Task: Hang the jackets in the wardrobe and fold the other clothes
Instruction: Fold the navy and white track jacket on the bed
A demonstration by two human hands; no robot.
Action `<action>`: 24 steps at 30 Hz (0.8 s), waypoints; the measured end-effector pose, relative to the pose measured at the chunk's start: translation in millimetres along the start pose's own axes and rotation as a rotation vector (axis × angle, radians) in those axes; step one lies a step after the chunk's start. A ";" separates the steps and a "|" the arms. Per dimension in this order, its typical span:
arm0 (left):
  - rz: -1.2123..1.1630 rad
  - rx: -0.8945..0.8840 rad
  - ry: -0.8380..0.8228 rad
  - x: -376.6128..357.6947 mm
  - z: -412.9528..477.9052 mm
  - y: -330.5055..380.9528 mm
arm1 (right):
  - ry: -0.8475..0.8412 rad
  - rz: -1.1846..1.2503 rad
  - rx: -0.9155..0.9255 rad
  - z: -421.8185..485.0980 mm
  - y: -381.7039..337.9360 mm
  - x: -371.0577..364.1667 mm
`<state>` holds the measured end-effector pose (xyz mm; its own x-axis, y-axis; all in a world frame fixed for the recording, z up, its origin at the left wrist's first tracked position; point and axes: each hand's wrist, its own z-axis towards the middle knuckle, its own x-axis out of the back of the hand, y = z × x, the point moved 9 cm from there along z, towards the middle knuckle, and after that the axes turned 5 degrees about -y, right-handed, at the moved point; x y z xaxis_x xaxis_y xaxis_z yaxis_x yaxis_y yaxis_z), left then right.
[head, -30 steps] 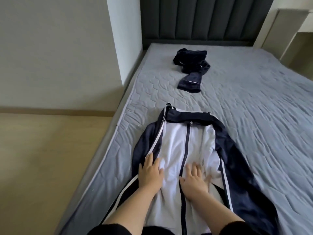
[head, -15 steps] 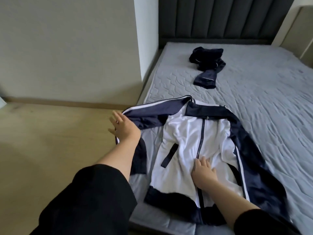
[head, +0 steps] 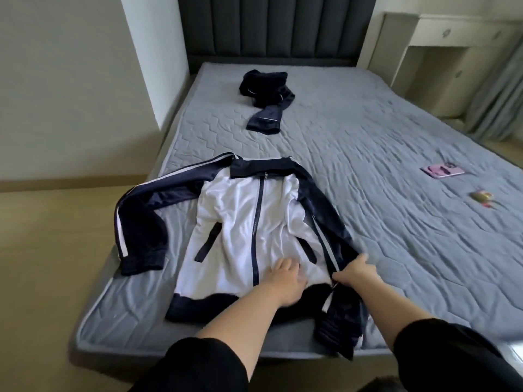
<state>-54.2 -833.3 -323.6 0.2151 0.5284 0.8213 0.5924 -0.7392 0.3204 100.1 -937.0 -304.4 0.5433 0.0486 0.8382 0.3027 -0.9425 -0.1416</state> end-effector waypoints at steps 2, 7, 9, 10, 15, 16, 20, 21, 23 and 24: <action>-0.016 -0.014 -0.025 -8.2 1.5 10.8 | -0.159 -0.094 0.017 3.0 10.7 -1.4; 0.046 -0.068 -0.093 -9.0 -1.3 18.0 | 0.441 0.404 0.093 6.0 37.3 110.8; 0.106 -0.087 -0.129 -11.4 -2.3 20.1 | 0.723 0.513 0.161 -8.4 42.3 156.8; 0.147 -0.098 -0.146 -13.5 -3.3 20.9 | 0.781 0.502 0.185 -11.8 41.3 166.1; 0.273 -0.117 -0.027 -13.7 -13.3 23.4 | 0.424 0.211 0.335 2.8 2.1 90.3; 0.295 -0.094 0.043 -8.7 -16.1 25.0 | 0.206 0.215 0.348 3.4 -7.5 54.9; 0.254 -0.068 0.178 10.5 -29.9 32.7 | -0.191 0.342 0.365 -10.0 -22.8 -25.1; 0.205 -0.093 0.163 14.7 -32.8 32.1 | -0.143 0.444 0.375 -11.0 -20.8 -22.4; 0.055 -0.136 0.152 31.1 -38.3 28.3 | -0.033 0.811 0.301 -11.8 -3.5 -7.3; -0.048 -0.159 0.172 41.3 -41.3 25.5 | 0.040 0.942 0.238 -11.3 10.2 0.0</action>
<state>-62.3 -847.6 -262.0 0.0458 0.4960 0.8671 0.4660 -0.7784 0.4206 94.3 -950.3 -299.9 0.6184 -0.7070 0.3431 -0.0899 -0.4974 -0.8628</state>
